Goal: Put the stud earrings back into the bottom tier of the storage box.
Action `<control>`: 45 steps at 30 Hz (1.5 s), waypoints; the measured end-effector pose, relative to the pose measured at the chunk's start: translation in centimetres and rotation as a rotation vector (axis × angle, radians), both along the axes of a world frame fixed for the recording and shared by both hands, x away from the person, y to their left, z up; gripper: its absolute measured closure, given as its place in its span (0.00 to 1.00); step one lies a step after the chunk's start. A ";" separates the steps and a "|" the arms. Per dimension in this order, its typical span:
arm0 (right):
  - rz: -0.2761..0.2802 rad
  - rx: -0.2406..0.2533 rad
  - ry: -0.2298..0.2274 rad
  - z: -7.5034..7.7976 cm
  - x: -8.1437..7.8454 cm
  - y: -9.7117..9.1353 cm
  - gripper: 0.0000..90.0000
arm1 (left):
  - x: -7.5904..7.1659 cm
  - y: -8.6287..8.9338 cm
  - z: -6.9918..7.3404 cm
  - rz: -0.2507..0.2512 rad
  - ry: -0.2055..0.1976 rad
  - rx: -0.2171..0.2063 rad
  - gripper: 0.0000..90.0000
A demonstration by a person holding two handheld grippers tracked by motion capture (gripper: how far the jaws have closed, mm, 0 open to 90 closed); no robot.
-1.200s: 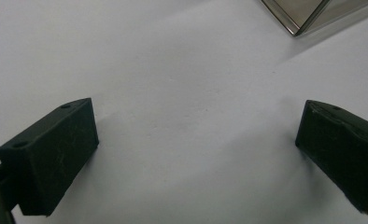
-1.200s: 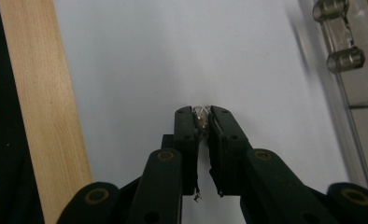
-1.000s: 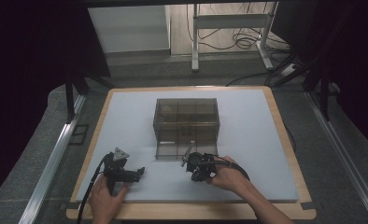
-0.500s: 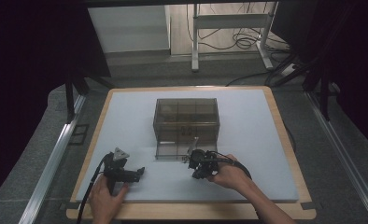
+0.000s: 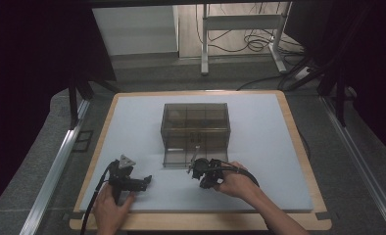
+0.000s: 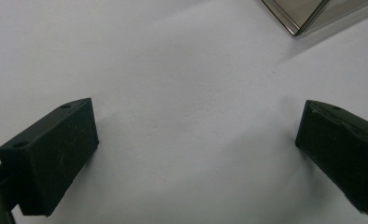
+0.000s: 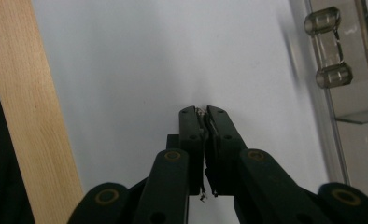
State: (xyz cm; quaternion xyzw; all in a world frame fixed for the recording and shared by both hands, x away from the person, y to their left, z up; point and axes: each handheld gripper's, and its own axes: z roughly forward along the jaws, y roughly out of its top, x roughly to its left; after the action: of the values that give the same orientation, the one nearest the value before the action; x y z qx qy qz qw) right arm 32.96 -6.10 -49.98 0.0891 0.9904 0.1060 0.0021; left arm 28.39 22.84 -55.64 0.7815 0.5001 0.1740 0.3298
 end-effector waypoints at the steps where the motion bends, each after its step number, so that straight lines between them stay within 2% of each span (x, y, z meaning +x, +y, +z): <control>1: -0.003 0.023 0.007 0.2 0.0 -0.2 0.98 | 0.0 0.0 0.0 0.001 0.000 -0.001 0.00; 2: -0.003 0.023 0.007 0.2 0.0 -0.2 0.98 | 0.0 0.0 0.0 0.002 -0.001 -0.003 0.00; 3: -0.009 0.044 0.007 0.5 0.0 -0.3 0.98 | 0.0 0.0 0.0 0.000 0.001 0.001 0.00; 14: -0.025 0.048 0.004 1.2 0.3 -1.2 0.98 | 0.0 0.0 0.0 0.001 0.000 -0.001 0.00; 23: -0.061 0.089 0.023 1.9 1.0 -2.2 0.98 | 0.0 0.0 0.0 -0.002 -0.001 0.002 0.00; 30: -0.106 0.145 0.025 2.8 1.9 -2.7 0.98 | 0.0 0.0 0.0 0.003 -0.004 -0.004 0.00; 35: -0.136 0.189 -0.003 3.5 2.6 -2.9 0.98 | 0.0 0.0 0.0 0.000 -0.002 0.000 0.00; 36: -0.151 0.211 -0.022 3.7 2.9 -3.0 0.98 | 0.0 0.1 0.0 -0.006 0.002 0.007 0.00; 45: -0.206 0.270 -0.091 3.9 4.4 -2.9 0.98 | 0.0 0.0 0.0 -0.001 -0.002 0.002 0.00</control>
State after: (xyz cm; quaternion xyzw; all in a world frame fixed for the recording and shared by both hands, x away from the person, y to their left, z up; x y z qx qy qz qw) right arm 37.31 -8.96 -46.06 0.1844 0.9517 0.2411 0.0459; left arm 28.40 22.85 -55.65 0.7820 0.4993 0.1748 0.3297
